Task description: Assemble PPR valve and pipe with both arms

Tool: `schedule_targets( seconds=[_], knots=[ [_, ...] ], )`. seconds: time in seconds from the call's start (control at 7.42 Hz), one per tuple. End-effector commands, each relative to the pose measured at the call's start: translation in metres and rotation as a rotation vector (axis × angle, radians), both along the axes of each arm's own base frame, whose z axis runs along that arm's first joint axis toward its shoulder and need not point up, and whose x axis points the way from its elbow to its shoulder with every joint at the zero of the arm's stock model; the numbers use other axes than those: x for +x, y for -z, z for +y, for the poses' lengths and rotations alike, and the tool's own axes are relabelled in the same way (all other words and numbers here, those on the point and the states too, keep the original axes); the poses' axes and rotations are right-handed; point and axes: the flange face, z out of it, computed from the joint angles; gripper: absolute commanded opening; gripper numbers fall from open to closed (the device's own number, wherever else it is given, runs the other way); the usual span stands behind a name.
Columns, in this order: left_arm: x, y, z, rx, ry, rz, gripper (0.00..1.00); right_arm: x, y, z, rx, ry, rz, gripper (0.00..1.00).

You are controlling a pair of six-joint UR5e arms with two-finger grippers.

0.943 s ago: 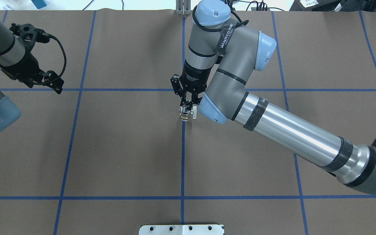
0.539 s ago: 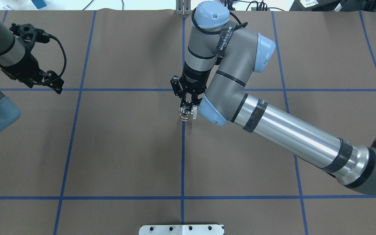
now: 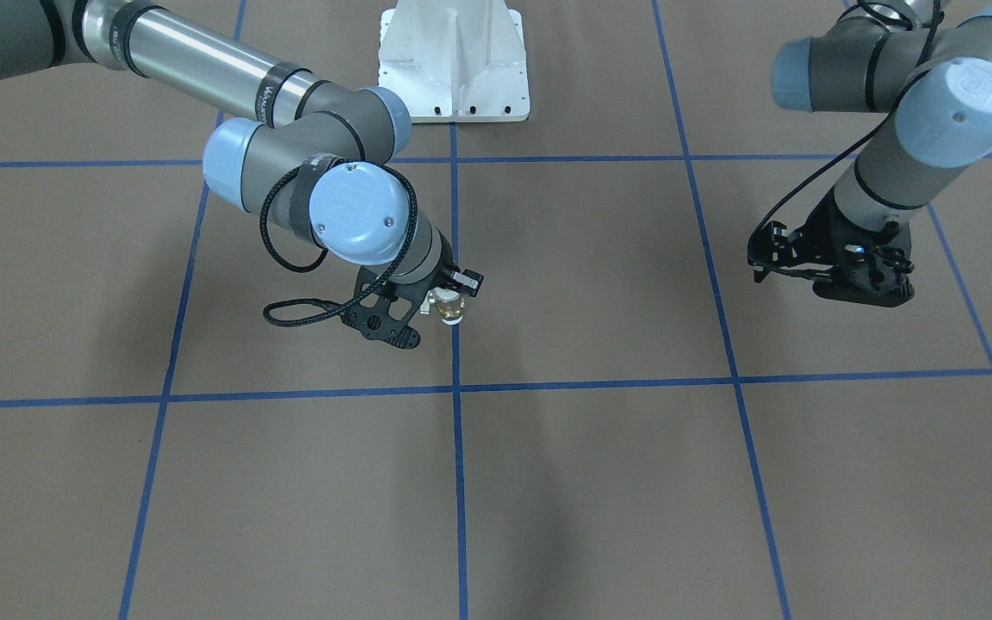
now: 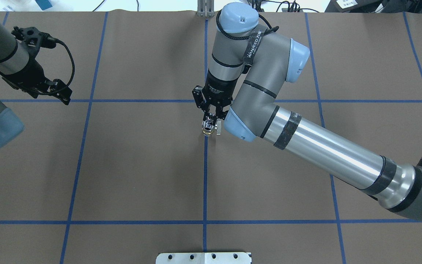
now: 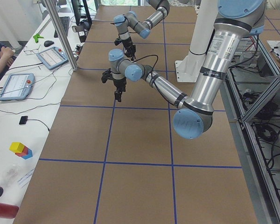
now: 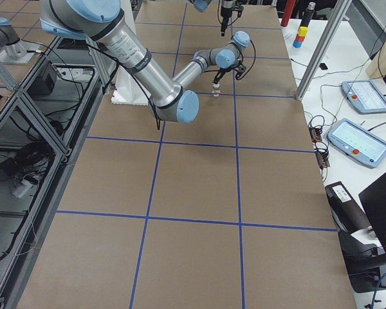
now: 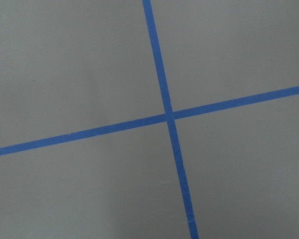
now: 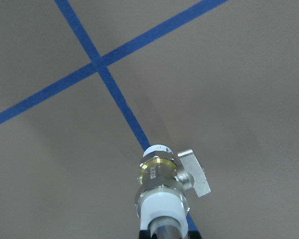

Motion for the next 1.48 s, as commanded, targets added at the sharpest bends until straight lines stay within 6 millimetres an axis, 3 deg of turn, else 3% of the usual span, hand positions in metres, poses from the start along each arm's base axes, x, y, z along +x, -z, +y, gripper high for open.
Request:
schedule_targets(
  seconds=[0.0, 0.54, 0.81, 1.08, 1.21, 1.35],
  knots=[
    [0.000, -0.001, -0.001, 0.000, 0.000, 0.000, 1.00, 0.000, -0.002, 0.000, 0.002, 0.000, 0.000, 0.97],
    [0.000, -0.001, -0.001, 0.000, 0.002, -0.001, 1.00, 0.000, 0.001, -0.001, 0.009, -0.007, 0.000, 0.99],
    [0.000, 0.001, -0.002, 0.004, 0.001, 0.002, 1.00, 0.014, 0.024, -0.006, 0.026, -0.031, -0.028, 0.99],
    [-0.012, 0.004, -0.006, 0.018, 0.014, 0.007, 1.00, 0.091, 0.075, -0.019, 0.104, -0.110, -0.117, 0.99],
    [-0.026, 0.001, -0.013, 0.064, -0.016, 0.000, 1.00, 0.129, 0.087, -0.031, 0.105, -0.154, -0.110, 0.99],
    [-0.056, -0.009, -0.029, 0.112, -0.038, -0.016, 1.00, 0.187, 0.085, -0.051, 0.140, -0.216, -0.112, 0.99]
  ],
)
